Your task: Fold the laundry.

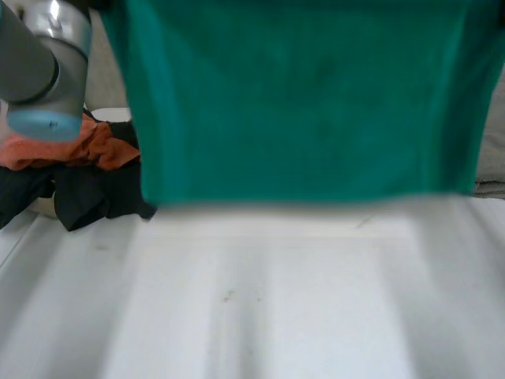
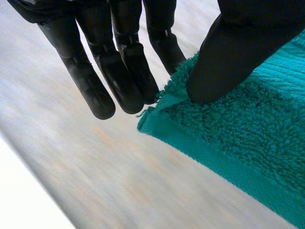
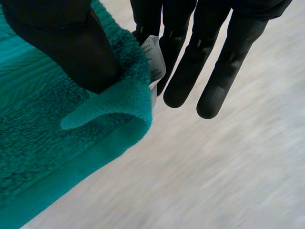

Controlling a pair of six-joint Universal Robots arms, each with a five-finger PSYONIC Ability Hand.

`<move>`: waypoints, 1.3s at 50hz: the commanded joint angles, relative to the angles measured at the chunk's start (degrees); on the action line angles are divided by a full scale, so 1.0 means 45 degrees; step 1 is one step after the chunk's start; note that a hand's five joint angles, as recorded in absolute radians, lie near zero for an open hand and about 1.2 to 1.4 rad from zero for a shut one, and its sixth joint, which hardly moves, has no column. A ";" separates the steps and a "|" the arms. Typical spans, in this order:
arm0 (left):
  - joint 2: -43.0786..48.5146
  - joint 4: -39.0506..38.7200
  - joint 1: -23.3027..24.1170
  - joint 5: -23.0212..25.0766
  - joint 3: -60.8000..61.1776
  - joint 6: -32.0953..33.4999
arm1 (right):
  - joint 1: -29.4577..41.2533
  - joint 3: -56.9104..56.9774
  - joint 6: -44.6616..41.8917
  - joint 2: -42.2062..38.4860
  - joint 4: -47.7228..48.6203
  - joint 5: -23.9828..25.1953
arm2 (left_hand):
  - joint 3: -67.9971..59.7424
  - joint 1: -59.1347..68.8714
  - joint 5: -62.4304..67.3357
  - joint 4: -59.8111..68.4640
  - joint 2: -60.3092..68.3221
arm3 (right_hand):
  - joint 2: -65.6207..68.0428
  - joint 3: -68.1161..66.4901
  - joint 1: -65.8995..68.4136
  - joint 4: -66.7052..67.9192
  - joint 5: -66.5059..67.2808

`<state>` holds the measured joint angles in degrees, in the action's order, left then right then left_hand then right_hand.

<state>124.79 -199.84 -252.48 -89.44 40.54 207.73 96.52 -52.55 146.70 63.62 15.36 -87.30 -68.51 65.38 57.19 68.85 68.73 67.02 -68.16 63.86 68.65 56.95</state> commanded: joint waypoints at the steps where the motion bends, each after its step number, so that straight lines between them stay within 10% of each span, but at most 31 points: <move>1: -0.0075 -0.2100 -0.0025 -0.1043 0.0109 -0.0459 | 0.0055 -0.0293 0.0974 0.0023 0.3229 0.0237 | -0.2553 0.3250 0.2846 0.2477 0.2505 | 0.2885 -0.2630 0.3587 0.2523 0.2901; 27: -0.2240 0.1457 0.0112 -0.0399 1.0753 0.0399 | -0.0062 -0.5467 -0.0235 -0.1951 -0.2552 0.1040 | -0.2553 0.3250 0.2846 0.2477 0.2505 | 0.2885 -0.2630 0.3587 0.2523 0.2901; 40: -0.8744 0.8196 0.0053 -0.0379 1.6692 0.4909 | -0.2150 -1.0956 -0.7243 0.3966 -0.8664 0.1060 | -0.2553 0.3250 0.2846 0.2477 0.2505 | 0.2885 -0.2630 0.3587 0.2523 0.2901; 57: -0.3773 0.1893 0.1009 -0.0515 1.2678 0.4503 | -0.0943 -0.8832 -0.3715 0.1043 -0.3789 0.1216 | -0.2553 0.3250 0.2846 0.2477 0.2505 | 0.2885 -0.2630 0.3587 0.2523 0.2901; 65: -0.0647 0.1576 0.1264 -0.0671 0.9318 0.4208 | -0.0297 -0.6800 -0.3635 -0.1264 -0.2203 0.0533 | -0.2553 0.3250 0.2846 0.2477 0.2505 | 0.2885 -0.2630 0.3587 0.2523 0.2901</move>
<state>111.92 -192.16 -247.68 -91.87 93.40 227.47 92.96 -90.07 130.13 65.35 0.82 -82.39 -68.52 65.38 58.14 68.86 68.74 67.02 -68.17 63.86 68.66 57.69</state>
